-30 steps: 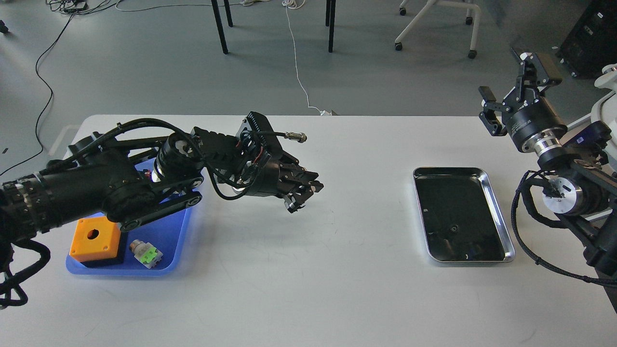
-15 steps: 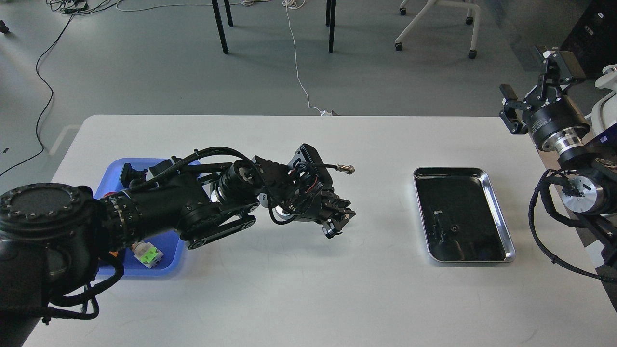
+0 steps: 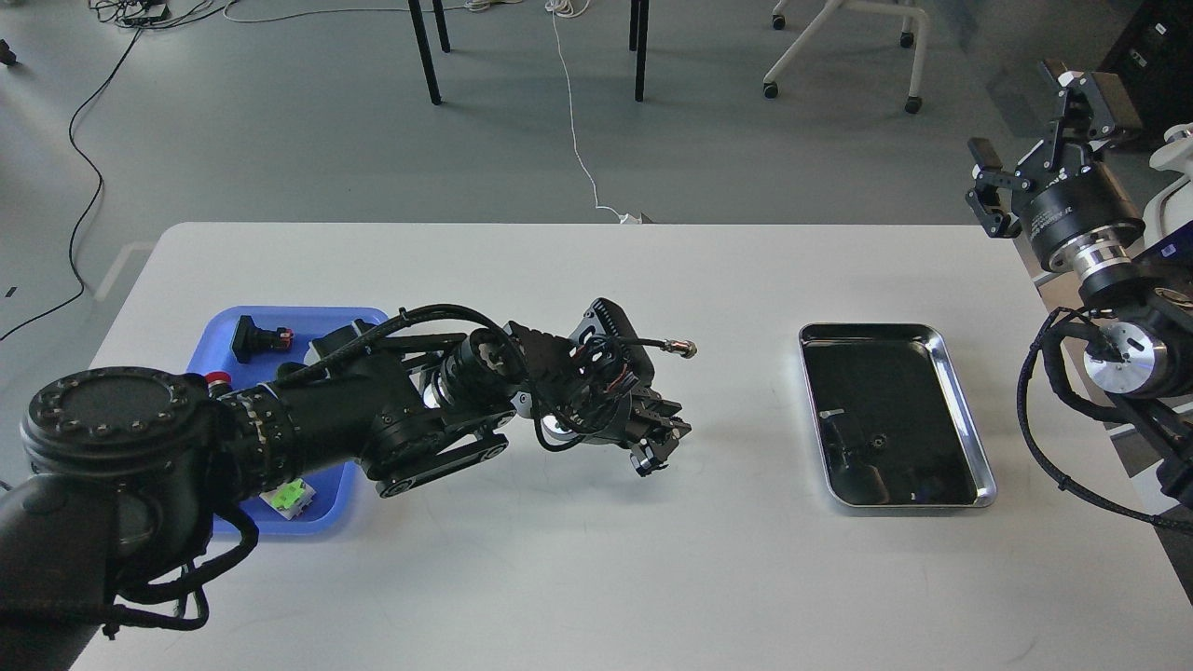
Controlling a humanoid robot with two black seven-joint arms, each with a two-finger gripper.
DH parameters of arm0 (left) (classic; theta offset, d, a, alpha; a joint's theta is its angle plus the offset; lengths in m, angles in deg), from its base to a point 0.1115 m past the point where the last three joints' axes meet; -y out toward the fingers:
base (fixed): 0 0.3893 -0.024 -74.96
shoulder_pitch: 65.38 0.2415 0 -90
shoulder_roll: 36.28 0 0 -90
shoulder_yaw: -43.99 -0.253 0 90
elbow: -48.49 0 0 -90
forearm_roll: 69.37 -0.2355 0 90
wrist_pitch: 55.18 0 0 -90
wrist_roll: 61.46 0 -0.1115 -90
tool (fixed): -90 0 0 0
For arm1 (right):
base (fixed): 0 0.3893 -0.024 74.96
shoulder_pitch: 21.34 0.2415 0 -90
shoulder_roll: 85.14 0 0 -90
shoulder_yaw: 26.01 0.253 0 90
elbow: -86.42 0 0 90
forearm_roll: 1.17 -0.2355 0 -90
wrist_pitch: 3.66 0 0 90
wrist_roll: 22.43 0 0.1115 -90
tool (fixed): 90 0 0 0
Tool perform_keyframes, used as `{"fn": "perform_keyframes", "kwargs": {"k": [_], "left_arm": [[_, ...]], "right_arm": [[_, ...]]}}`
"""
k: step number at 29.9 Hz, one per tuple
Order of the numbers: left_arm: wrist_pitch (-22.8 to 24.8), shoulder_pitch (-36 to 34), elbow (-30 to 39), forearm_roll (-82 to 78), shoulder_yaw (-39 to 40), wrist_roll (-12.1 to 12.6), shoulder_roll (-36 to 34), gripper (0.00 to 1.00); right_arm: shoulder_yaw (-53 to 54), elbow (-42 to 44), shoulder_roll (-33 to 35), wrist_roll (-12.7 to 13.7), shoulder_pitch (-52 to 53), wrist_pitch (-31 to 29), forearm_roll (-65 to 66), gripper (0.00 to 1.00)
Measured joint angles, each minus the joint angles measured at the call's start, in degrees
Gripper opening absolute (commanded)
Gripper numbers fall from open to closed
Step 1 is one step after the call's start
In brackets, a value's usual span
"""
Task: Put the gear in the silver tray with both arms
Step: 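Lift the gear and carry it with the left gripper toward the table center, then release the second gear onto the table between the trays, then withdraw the left arm and bring the right gripper toward the gear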
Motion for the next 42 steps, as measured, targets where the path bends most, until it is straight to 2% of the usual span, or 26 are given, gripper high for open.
{"fn": "perform_keyframes", "kwargs": {"k": [4,10,16,17,19,21,24,28,31,35,39,42], "left_arm": [[-0.02,0.00,-0.01,0.00,0.00,0.03,0.00,0.37],[-0.02,0.00,-0.01,0.38,0.38,0.03,-0.02,0.70],[-1.17,-0.12,0.07,1.19,1.45,-0.55,-0.01,0.70],[-1.21,-0.12,0.07,1.20,1.47,-0.56,-0.01,0.91],[-0.68,-0.50,0.30,5.94,3.07,-1.02,-0.42,0.93],[1.92,-3.45,0.92,18.24,8.19,-1.98,-1.82,0.95],[5.35,-6.39,1.23,36.11,10.96,-2.43,-3.85,0.97],[6.75,-8.13,1.23,59.45,14.20,-2.96,-9.18,0.98],[7.58,-8.02,1.21,77.10,20.20,-4.97,-13.56,0.98],[9.84,-5.45,1.01,86.35,27.00,-6.62,-17.90,0.98],[12.72,-2.43,0.99,92.63,31.99,-6.63,-22.63,0.98],[14.28,-0.94,0.48,97.27,33.72,-5.59,-24.86,0.98]], "right_arm": [[-0.03,0.00,-0.08,0.00,0.00,0.00,0.00,0.98],[-0.08,-0.03,-0.10,0.00,0.00,0.00,0.00,0.98],[-0.16,-0.08,-0.10,0.00,0.09,0.00,0.00,0.98],[-0.16,-0.09,-0.10,0.00,0.09,0.00,0.00,0.98],[-0.29,-0.11,-0.10,0.00,0.47,0.00,0.00,0.98],[-0.47,-0.35,-0.09,0.00,1.84,-0.02,-0.01,0.98],[-0.67,-0.52,-0.01,0.00,3.02,0.00,0.01,0.98],[-1.30,-0.64,0.20,0.00,5.39,0.00,0.23,0.98],[-2.53,-0.52,0.24,0.00,7.65,0.00,0.26,0.98],[-7.41,0.03,0.20,0.00,11.70,0.06,0.30,0.98],[-18.00,0.20,0.09,0.00,19.38,0.08,0.36,0.98],[-27.12,0.69,-0.44,0.00,25.39,0.04,0.57,0.99]]}}
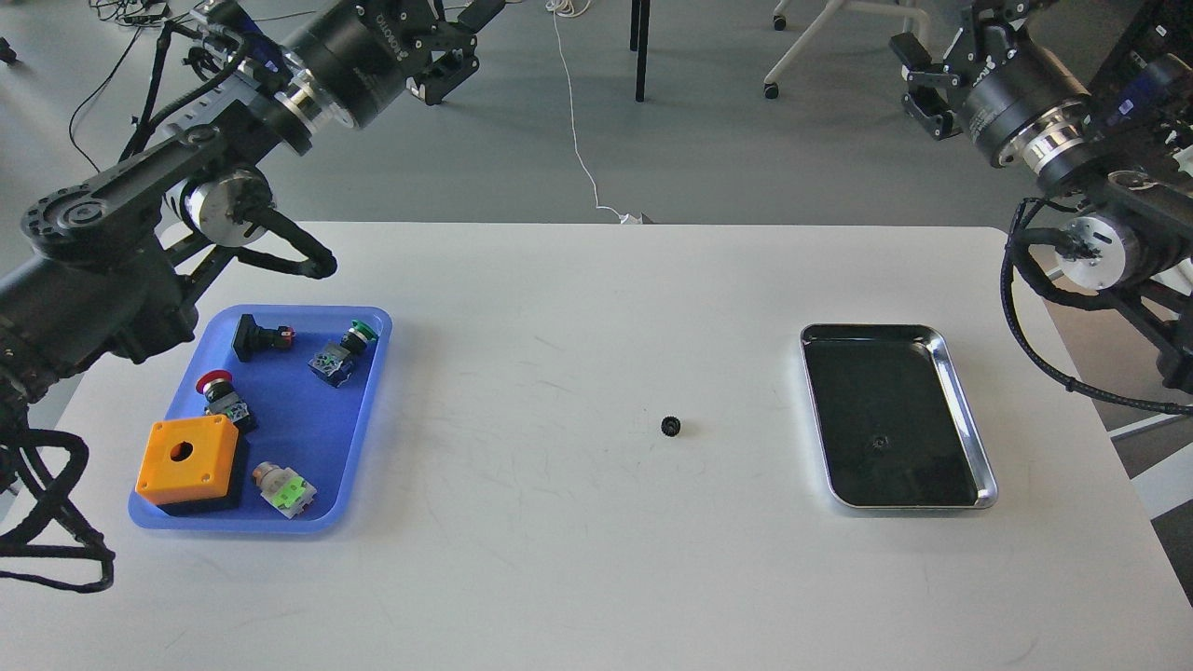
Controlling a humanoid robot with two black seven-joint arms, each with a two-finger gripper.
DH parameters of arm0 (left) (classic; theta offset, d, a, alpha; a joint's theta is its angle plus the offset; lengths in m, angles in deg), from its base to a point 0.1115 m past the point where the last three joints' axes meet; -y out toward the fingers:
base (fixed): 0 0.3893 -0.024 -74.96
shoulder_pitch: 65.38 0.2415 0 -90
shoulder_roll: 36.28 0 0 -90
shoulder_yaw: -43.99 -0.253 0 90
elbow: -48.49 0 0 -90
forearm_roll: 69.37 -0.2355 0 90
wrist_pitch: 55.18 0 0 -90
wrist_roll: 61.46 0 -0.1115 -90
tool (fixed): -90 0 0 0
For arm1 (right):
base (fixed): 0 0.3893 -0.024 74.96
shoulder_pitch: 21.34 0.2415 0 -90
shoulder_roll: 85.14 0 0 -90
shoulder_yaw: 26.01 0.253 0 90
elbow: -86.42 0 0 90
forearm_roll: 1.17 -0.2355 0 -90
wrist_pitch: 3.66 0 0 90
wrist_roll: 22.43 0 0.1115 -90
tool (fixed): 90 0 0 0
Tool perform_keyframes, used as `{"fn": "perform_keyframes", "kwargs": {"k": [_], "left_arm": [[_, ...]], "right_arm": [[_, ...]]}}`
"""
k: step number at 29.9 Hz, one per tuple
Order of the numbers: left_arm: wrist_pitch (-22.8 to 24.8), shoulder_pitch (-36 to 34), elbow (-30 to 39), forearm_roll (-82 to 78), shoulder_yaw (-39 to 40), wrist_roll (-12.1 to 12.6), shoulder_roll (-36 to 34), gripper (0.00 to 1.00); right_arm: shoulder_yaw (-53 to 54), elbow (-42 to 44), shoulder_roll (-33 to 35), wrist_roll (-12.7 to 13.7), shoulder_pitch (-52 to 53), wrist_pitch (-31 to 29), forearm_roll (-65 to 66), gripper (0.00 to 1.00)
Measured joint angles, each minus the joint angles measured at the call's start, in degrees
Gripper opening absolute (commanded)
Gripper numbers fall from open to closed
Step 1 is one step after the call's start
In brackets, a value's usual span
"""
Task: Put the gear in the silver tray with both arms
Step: 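Withdraw the left arm and bring the right gripper toward the gear, then lower the right gripper and grasp the black gear on the table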
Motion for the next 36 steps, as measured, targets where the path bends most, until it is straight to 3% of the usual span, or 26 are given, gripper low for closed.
{"fn": "perform_keyframes", "kwargs": {"k": [5,8,18,26,36], "left_arm": [[-0.42,1.09,-4.31,11.13,0.77,5.44,-1.14,0.98],[-0.43,1.37,-6.16,18.41,0.83,6.90,-1.51,0.98],[-0.94,5.64,-5.91,25.23,3.90,7.04,-2.66,0.98],[-0.88,8.22,-5.28,26.03,6.35,7.36,-4.18,0.98],[-0.33,9.23,-4.38,26.05,6.38,7.31,-6.30,0.98]], "right_arm": [[-13.39,1.72,-5.40,0.00,9.65,-0.05,0.54,0.99],[-19.73,2.15,-8.23,0.00,13.45,-0.05,2.53,0.99],[-41.98,4.33,-19.37,0.00,22.58,-0.04,20.32,0.99],[-56.23,-0.48,-28.06,-0.01,24.76,0.13,30.71,0.95],[-63.79,-2.24,-32.55,0.00,23.48,1.08,36.76,0.95]]}}
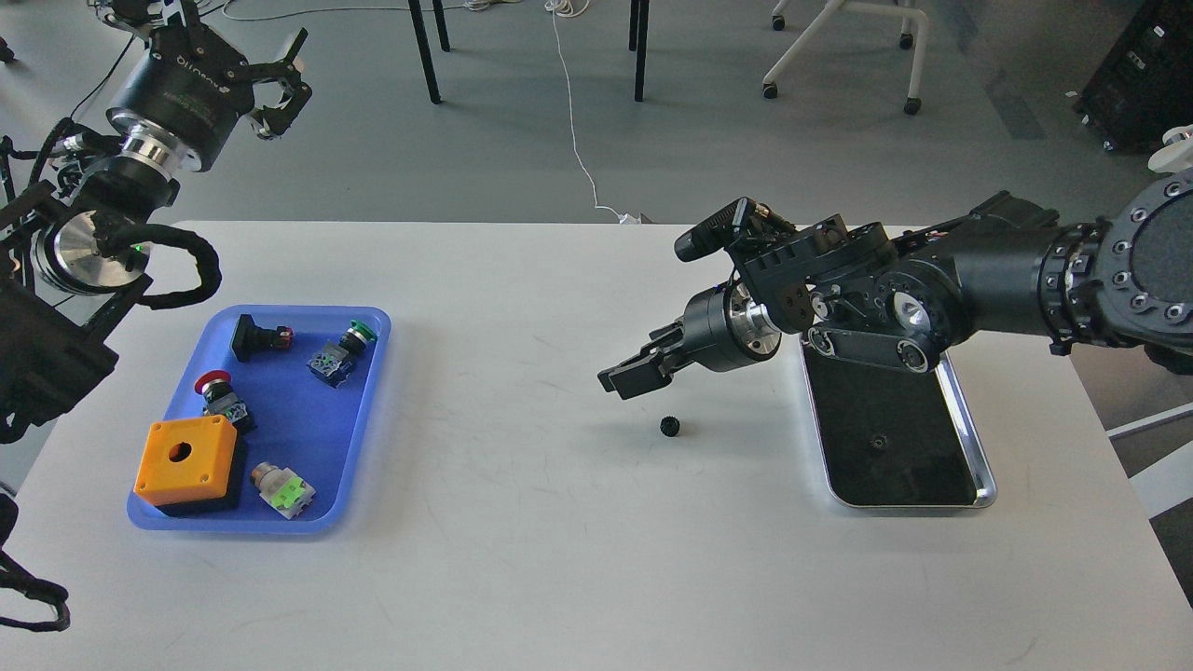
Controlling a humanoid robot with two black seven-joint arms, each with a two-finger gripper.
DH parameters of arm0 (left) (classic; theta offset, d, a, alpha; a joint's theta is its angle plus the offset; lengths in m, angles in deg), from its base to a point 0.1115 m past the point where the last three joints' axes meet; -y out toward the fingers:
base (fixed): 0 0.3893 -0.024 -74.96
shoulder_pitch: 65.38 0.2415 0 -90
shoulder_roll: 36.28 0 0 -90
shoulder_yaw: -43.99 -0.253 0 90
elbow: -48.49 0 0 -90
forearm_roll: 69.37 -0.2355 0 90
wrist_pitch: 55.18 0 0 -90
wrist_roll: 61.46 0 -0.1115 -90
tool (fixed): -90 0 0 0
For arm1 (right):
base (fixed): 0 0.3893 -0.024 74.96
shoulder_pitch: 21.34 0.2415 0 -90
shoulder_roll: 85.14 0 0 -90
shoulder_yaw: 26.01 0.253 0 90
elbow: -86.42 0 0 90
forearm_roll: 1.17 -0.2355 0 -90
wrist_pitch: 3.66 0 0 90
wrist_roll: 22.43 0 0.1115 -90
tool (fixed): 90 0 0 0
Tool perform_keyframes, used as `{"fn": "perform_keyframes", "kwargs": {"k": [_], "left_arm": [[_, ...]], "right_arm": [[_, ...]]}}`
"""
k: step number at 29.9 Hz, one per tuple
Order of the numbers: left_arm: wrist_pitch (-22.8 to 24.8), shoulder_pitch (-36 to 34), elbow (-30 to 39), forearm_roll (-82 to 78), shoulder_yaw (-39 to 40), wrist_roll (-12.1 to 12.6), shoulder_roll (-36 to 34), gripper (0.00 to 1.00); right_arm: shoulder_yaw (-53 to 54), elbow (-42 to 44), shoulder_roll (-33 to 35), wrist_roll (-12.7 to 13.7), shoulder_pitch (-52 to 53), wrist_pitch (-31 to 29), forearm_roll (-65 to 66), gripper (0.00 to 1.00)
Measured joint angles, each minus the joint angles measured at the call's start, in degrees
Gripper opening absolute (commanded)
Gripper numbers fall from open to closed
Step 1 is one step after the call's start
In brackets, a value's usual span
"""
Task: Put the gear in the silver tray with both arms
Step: 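Lower the right gripper and grasp the black gear on the table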
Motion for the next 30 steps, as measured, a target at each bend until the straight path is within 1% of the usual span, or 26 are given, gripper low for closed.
{"fn": "perform_keyframes", "kwargs": {"k": [7,16,22,30], "left_arm": [[-0.05,0.03,0.09,0.00,0.03,-0.02,0.00,0.98],[-0.05,0.11,0.09,0.00,-0.04,0.04,-0.30,0.98],[0.03,0.11,0.09,-0.08,-0.07,0.04,-0.40,0.98],[0.11,0.11,0.10,-0.09,-0.11,0.05,-0.49,0.98]], "right_arm": [[-3.83,0.32,-1.10,0.00,-0.66,0.47,4.99,0.95],[-6.45,2.00,-1.12,0.00,-4.08,2.86,5.50,0.95],[-6.69,4.10,-1.12,0.00,-5.86,6.60,5.28,0.86],[-6.72,4.12,-1.12,0.00,-6.00,6.98,4.88,0.79]]}}
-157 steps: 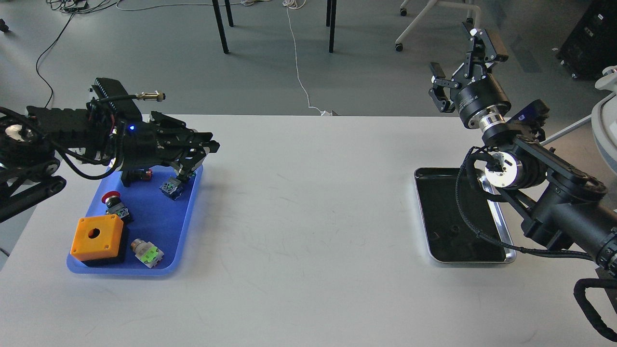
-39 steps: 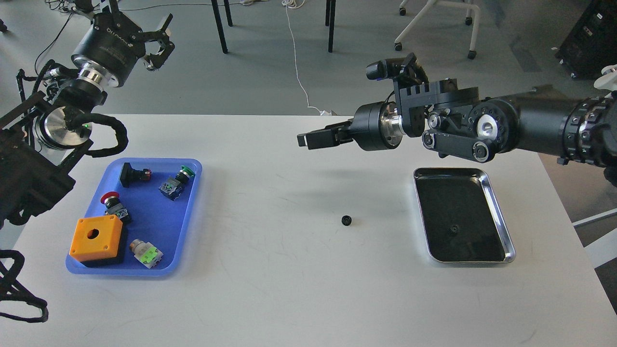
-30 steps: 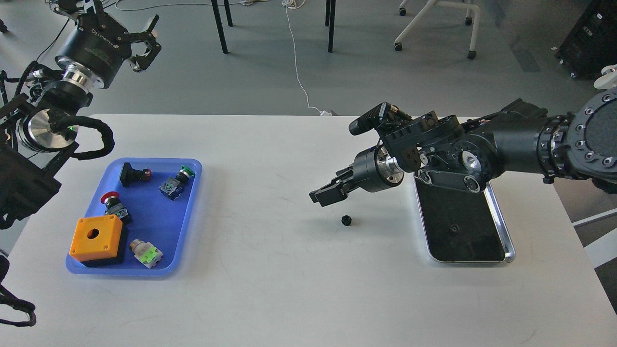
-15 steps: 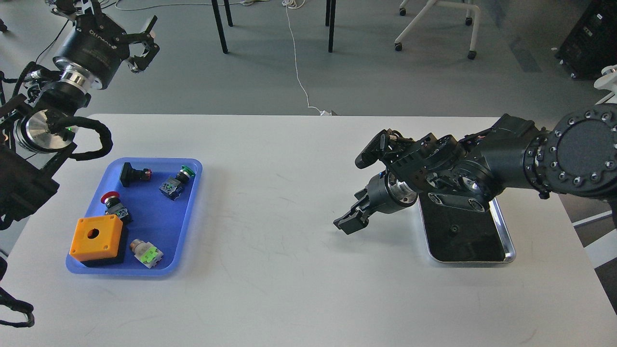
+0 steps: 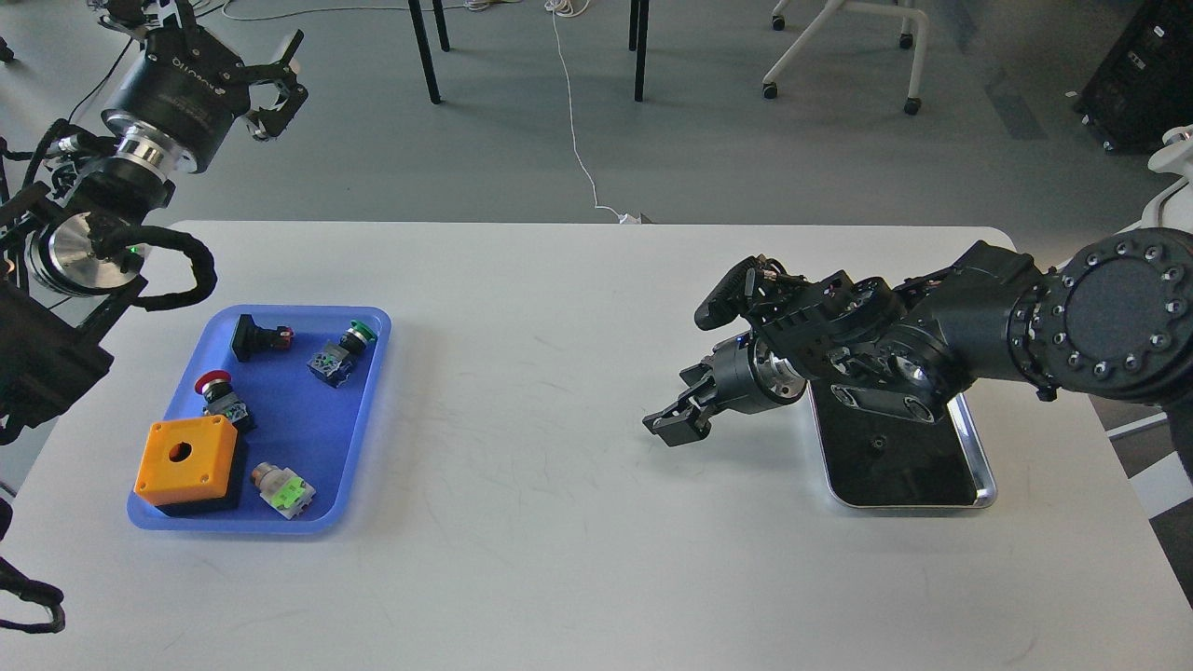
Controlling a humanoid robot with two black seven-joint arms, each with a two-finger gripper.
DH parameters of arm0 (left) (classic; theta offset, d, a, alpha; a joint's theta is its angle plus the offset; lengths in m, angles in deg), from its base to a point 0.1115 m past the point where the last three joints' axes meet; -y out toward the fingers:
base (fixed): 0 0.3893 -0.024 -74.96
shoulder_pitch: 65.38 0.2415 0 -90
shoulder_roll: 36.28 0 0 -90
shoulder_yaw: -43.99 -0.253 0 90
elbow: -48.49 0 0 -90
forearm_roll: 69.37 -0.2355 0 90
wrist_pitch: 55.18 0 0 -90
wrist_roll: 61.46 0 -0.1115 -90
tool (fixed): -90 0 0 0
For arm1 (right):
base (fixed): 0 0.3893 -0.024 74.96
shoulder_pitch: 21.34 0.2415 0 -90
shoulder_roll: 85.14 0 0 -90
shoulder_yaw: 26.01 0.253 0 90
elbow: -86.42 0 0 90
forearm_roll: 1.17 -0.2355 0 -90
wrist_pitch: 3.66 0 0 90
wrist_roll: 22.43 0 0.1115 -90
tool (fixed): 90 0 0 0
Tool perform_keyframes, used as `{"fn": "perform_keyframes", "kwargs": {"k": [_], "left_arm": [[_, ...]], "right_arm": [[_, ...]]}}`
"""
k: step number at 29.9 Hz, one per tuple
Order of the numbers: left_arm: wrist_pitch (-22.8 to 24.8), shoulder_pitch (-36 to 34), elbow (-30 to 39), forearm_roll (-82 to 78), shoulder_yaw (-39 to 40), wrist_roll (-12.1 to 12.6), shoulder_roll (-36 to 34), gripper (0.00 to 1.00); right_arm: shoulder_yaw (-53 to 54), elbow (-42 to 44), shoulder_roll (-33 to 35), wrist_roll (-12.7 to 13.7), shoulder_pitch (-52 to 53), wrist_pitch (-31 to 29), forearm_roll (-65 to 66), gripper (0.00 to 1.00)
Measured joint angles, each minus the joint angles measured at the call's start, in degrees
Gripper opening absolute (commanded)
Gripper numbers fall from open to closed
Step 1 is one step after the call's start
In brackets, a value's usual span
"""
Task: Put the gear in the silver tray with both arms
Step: 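Lower the right gripper and grasp the black gear on the table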
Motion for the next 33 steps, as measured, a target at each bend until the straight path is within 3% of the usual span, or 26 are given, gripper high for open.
{"fn": "perform_keyframes", "kwargs": {"k": [16,33], "left_arm": [[0.06,0.26,0.01,0.00,-0.09,0.01,0.00,0.98],[0.75,0.52,0.01,0.00,0.00,0.01,-1.55,0.98]], "right_arm": [[0.52,-0.31,0.00,0.00,-2.32,0.22,-0.46,0.65],[0.53,0.25,0.01,0.01,-3.17,0.37,-0.27,0.41]]}}
